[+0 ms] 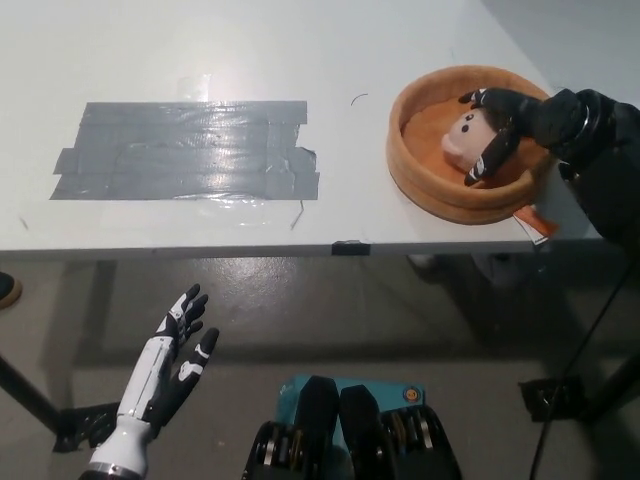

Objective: An emotional support dumpling is kept in a soft plate infront in the middle of the desk infront of the robot. The robot extends its right arm to pick up the dumpling and hands it to a person

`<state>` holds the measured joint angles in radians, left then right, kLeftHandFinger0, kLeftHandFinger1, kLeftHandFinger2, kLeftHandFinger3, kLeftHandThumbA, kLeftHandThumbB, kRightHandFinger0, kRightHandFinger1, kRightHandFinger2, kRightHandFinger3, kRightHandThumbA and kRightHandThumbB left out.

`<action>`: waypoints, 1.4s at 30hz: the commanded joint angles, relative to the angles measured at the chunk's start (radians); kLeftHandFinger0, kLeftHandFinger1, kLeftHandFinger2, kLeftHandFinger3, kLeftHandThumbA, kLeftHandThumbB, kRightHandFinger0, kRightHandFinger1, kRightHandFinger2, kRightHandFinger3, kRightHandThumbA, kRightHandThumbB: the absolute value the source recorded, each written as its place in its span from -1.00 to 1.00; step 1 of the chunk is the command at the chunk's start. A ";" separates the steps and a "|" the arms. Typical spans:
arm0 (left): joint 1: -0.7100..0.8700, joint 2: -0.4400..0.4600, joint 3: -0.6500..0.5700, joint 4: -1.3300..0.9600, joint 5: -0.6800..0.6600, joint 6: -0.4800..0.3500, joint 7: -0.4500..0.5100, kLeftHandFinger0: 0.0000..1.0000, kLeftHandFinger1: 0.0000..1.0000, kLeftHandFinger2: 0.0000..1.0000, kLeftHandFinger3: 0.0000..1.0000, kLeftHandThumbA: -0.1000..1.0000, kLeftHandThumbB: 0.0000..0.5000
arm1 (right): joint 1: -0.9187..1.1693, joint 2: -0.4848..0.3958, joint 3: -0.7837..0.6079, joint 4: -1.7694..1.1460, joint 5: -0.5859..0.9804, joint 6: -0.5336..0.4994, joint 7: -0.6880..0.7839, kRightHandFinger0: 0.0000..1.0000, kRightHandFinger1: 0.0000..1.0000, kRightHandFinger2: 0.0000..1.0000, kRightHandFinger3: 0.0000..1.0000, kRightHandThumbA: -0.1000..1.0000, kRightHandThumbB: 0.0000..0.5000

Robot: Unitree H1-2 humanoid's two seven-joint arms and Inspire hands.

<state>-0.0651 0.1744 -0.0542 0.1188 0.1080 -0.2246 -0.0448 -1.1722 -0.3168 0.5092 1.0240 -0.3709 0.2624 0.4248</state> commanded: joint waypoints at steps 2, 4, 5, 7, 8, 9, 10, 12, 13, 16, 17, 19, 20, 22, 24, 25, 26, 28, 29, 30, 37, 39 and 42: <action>-0.015 0.001 0.003 -0.030 0.000 -0.027 -0.003 1.00 1.00 1.00 1.00 0.66 0.19 | -0.054 -0.003 -0.032 0.003 0.011 -0.004 0.057 1.00 1.00 1.00 1.00 0.86 0.99; -0.018 0.002 0.002 -0.029 -0.002 -0.029 -0.005 1.00 1.00 1.00 1.00 0.65 0.16 | -0.051 -0.005 -0.025 -0.011 -0.003 0.006 0.062 1.00 1.00 1.00 1.00 0.88 1.00; -0.019 0.002 0.003 -0.027 0.000 -0.032 -0.004 1.00 1.00 1.00 1.00 0.65 0.16 | -0.052 -0.004 -0.024 -0.006 -0.006 0.004 0.058 1.00 1.00 1.00 1.00 0.85 0.93; -0.022 0.000 0.002 -0.023 0.001 -0.036 -0.002 1.00 1.00 1.00 1.00 0.66 0.18 | -0.055 -0.004 -0.013 0.009 -0.021 -0.022 0.045 1.00 1.00 1.00 1.00 0.77 0.68; -0.021 0.000 0.002 -0.025 -0.002 -0.036 -0.003 1.00 1.00 1.00 1.00 0.66 0.17 | -0.053 -0.010 0.017 0.008 -0.053 -0.068 0.030 1.00 1.00 1.00 1.00 0.74 0.41; -0.021 0.001 0.001 -0.029 0.001 -0.030 -0.004 1.00 1.00 1.00 1.00 0.67 0.19 | -0.043 -0.003 0.002 0.012 -0.056 -0.069 -0.042 1.00 0.96 0.94 1.00 0.13 0.11; -0.021 0.003 0.000 -0.032 0.003 -0.027 -0.006 1.00 1.00 1.00 1.00 0.67 0.19 | -0.027 0.004 -0.034 0.012 -0.035 -0.089 -0.105 0.61 0.62 0.58 0.48 -0.36 0.17; -0.028 0.003 0.000 -0.029 0.004 -0.027 -0.006 1.00 1.00 1.00 1.00 0.68 0.19 | -0.008 0.009 -0.052 0.023 -0.041 -0.141 -0.199 -0.58 -0.37 -0.37 -0.45 -0.98 -0.09; -0.030 0.003 0.000 -0.027 0.004 -0.028 -0.006 1.00 1.00 1.00 1.00 0.69 0.18 | -0.002 0.009 -0.057 0.025 -0.039 -0.157 -0.212 -0.97 -0.42 -0.03 -0.14 -1.00 -0.18; -0.029 0.003 0.000 -0.027 -0.003 -0.030 -0.010 1.00 1.00 1.00 1.00 0.69 0.18 | 0.010 0.010 -0.062 0.036 -0.043 -0.187 -0.229 -0.95 0.14 0.85 0.67 -1.00 -0.17; -0.029 0.003 -0.001 -0.028 -0.003 -0.030 -0.010 0.99 1.00 1.00 1.00 0.68 0.19 | 0.015 0.007 -0.059 0.030 -0.048 -0.188 -0.221 -0.82 0.34 1.00 0.81 -1.00 -0.20; -0.028 0.002 0.000 -0.030 -0.001 -0.026 -0.008 1.00 1.00 1.00 1.00 0.68 0.22 | 0.018 0.003 -0.052 0.013 -0.055 -0.166 -0.198 -0.73 0.44 1.00 0.79 -1.00 -0.24; -0.028 0.002 0.001 -0.030 -0.001 -0.025 -0.008 1.00 1.00 1.00 1.00 0.68 0.22 | 0.019 0.003 -0.053 0.011 -0.055 -0.163 -0.195 -0.71 0.46 1.00 0.79 -1.00 -0.24; -0.039 0.005 0.001 -0.027 0.003 -0.022 -0.008 0.99 1.00 1.00 1.00 0.68 0.22 | 0.016 0.000 -0.055 0.012 -0.056 -0.161 -0.190 -0.67 0.49 1.00 0.81 -1.00 -0.23; -0.046 0.006 0.001 -0.020 0.001 -0.027 -0.009 0.98 1.00 1.00 1.00 0.69 0.23 | 0.013 -0.001 -0.056 0.024 -0.059 -0.170 -0.192 -0.75 0.45 1.00 0.77 -1.00 -0.23; -0.051 0.008 0.001 -0.015 0.003 -0.031 -0.009 0.97 1.00 1.00 1.00 0.72 0.24 | 0.012 -0.002 -0.057 0.030 -0.059 -0.179 -0.195 -0.72 0.50 1.00 0.82 -1.00 -0.24; -0.050 0.008 0.002 -0.018 0.001 -0.028 -0.011 0.97 1.00 1.00 1.00 0.72 0.24 | 0.012 -0.003 -0.058 0.033 -0.058 -0.181 -0.195 -0.73 0.49 1.00 0.83 -1.00 -0.25; -0.056 0.008 0.003 -0.020 -0.002 -0.024 -0.012 0.98 1.00 1.00 1.00 0.71 0.23 | 0.013 -0.007 -0.066 0.033 -0.053 -0.187 -0.199 -0.68 0.53 1.00 0.84 -1.00 -0.26; -0.057 0.008 0.003 -0.020 -0.002 -0.023 -0.012 0.98 1.00 1.00 1.00 0.71 0.24 | 0.013 -0.008 -0.067 0.034 -0.053 -0.188 -0.200 -0.68 0.53 1.00 0.83 -1.00 -0.26; -0.057 0.009 0.003 -0.020 -0.006 -0.023 -0.015 0.98 1.00 1.00 1.00 0.71 0.22 | 0.016 -0.010 -0.081 0.037 -0.042 -0.208 -0.215 -0.59 0.56 1.00 0.85 -1.00 -0.23; -0.082 0.011 0.007 -0.009 -0.005 -0.020 -0.020 0.97 1.00 1.00 1.00 0.72 0.23 | -0.017 -0.002 -0.238 0.013 0.040 -0.225 -0.310 -0.70 0.39 0.95 0.96 -1.00 -0.32; -0.090 0.011 0.010 -0.009 -0.009 -0.015 -0.021 0.97 1.00 1.00 1.00 0.72 0.22 | -0.029 0.005 -0.287 -0.013 0.057 -0.223 -0.331 -0.66 0.41 0.94 0.96 -1.00 -0.38; -0.104 0.009 0.013 0.003 -0.011 -0.025 -0.018 0.97 1.00 1.00 1.00 0.71 0.19 | -0.036 0.010 -0.353 -0.085 0.078 -0.231 -0.351 -0.58 0.44 1.00 0.99 -1.00 -0.37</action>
<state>-0.1344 0.1747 -0.0503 0.1265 0.1060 -0.2250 -0.0585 -1.1232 -0.3096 0.2319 1.0310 -0.3586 0.0810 0.1656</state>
